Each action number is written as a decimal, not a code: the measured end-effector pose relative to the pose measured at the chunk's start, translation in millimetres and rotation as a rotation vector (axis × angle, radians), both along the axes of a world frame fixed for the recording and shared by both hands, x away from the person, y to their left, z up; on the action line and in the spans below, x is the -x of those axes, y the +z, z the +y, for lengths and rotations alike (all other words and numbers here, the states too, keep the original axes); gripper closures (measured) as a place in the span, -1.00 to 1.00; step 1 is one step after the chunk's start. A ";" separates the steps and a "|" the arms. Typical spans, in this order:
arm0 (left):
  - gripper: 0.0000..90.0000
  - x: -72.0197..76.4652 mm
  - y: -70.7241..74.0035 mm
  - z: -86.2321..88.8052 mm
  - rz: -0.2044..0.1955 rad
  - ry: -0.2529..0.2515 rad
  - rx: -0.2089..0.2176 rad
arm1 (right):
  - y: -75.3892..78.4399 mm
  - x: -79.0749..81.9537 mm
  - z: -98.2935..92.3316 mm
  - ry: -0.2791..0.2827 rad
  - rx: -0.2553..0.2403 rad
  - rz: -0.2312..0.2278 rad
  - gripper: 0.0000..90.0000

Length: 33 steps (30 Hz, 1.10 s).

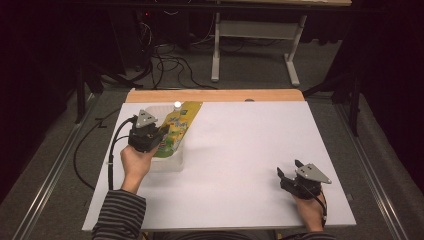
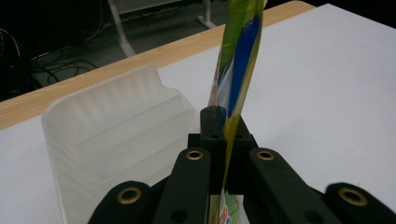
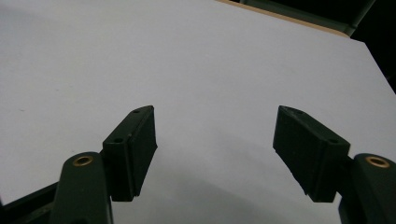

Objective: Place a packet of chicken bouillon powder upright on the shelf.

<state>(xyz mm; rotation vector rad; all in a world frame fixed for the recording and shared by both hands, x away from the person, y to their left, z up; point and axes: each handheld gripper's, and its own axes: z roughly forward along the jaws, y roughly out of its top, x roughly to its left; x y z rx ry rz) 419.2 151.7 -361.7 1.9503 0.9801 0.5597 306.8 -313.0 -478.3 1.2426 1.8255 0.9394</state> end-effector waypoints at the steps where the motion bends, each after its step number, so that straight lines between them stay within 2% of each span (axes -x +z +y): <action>1: 0.98 0.7 -0.3 0.9 0.008 0.000 -0.010 | -0.1 -0.1 0.0 0.002 0.000 -0.001 -0.32; 3: 0.97 2.7 -3.1 2.0 0.018 0.013 -0.033 | -0.2 -0.1 0.3 0.001 -0.001 0.001 -0.32; 5: 0.95 6.4 -5.4 7.5 0.019 0.020 0.005 | -0.1 -0.1 0.1 0.002 -0.001 -0.001 -0.32; 9: 0.95 9.4 -3.8 10.3 0.033 0.025 -0.031 | -0.1 -0.2 0.4 0.002 0.002 0.002 -0.32; 13: 0.93 11.3 -2.3 12.2 0.083 0.011 -0.066 | -0.1 -0.1 0.3 0.000 -0.001 0.003 -0.32; 18: 0.95 11.5 -0.8 14.5 0.116 -0.003 -0.075 | -0.2 -0.5 0.6 0.003 0.003 0.003 -0.32; 20: 0.97 11.9 -0.9 13.5 0.105 0.001 -0.084 | -0.2 -0.5 0.5 0.004 0.003 0.004 -0.32; 21: 0.98 12.7 -1.9 12.6 0.084 0.008 -0.093 | -0.2 -0.5 0.5 0.003 0.003 0.004 -0.32; 28: 0.99 12.2 -8.5 8.0 0.031 0.015 -0.058 | -0.3 -0.5 1.1 0.001 0.004 0.007 -0.32; 31: 0.99 11.2 -11.9 6.6 -0.002 0.034 -0.062 | -0.4 -0.5 1.1 0.001 0.001 0.006 -0.32; 33: 0.99 10.5 -14.4 8.6 -0.010 0.041 -0.046 | -0.3 -0.6 0.7 0.004 0.005 0.004 -0.32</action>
